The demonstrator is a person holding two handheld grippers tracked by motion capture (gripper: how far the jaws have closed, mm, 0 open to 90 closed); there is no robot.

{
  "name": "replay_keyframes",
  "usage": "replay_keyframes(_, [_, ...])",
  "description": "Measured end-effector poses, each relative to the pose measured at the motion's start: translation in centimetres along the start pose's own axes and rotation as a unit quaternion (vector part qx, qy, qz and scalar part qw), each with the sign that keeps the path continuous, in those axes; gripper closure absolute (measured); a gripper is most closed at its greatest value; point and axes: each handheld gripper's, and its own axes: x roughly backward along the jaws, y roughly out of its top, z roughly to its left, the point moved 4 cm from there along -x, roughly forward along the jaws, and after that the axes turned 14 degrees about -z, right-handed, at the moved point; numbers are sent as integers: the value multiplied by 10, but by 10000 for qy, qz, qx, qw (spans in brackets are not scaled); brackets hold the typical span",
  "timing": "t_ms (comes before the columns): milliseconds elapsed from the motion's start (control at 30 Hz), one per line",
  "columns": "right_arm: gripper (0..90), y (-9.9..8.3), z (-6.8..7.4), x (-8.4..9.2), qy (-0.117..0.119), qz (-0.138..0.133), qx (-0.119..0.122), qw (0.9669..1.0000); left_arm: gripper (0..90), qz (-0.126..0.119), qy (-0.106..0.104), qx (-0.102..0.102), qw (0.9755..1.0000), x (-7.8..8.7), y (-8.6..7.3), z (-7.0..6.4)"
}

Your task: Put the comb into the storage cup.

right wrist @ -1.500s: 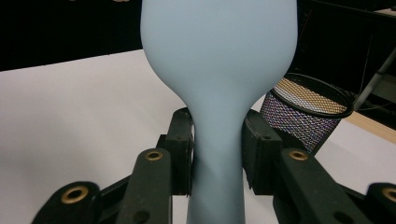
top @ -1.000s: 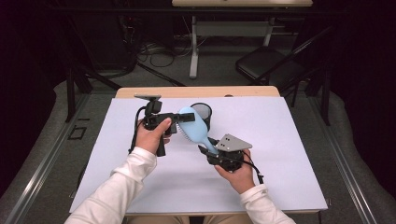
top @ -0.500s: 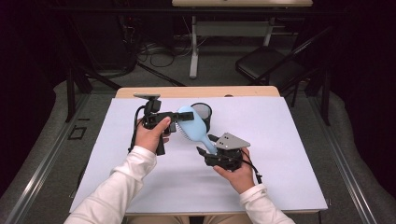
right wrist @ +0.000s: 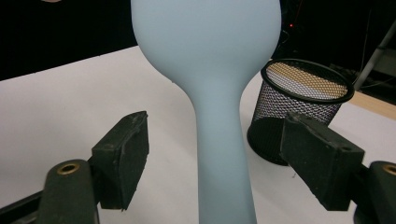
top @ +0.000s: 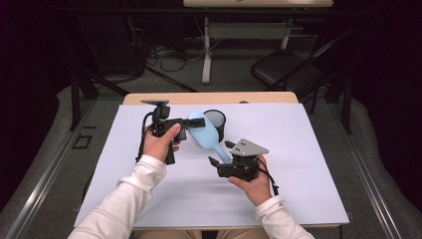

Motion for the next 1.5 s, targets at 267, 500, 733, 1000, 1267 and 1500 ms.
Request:
replay_keyframes(267, [140, 2, -1, 0, -119, 7, -39, 9999, 521, -37, 46, 18, 10000, 0, 3, 3])
replay_keyframes(500, [0, 3, -1, -1, -275, 121, -34, 9995, 520, -45, 76, 17, 10000, 0, 7, 3])
replay_keyframes(733, [0, 4, 1, -1, -236, 107, -67, 9996, 520, -48, 118, 3, 9999, 0, 8, 4])
replay_keyframes(1000, [0, 8, 3, -1, -229, 41, -75, 9997, 520, -42, 241, 0, 9997, -1, 10, 5])
replay_keyframes(1267, [0, 10, 2, 1, -228, 15, -105, 9997, 519, -137, 348, -63, 9993, -2, 16, 5])
replay_keyframes(1500, [0, 10, 1, 1, -252, 20, -91, 9996, 518, -174, 426, -85, 9989, -1, 21, 6])
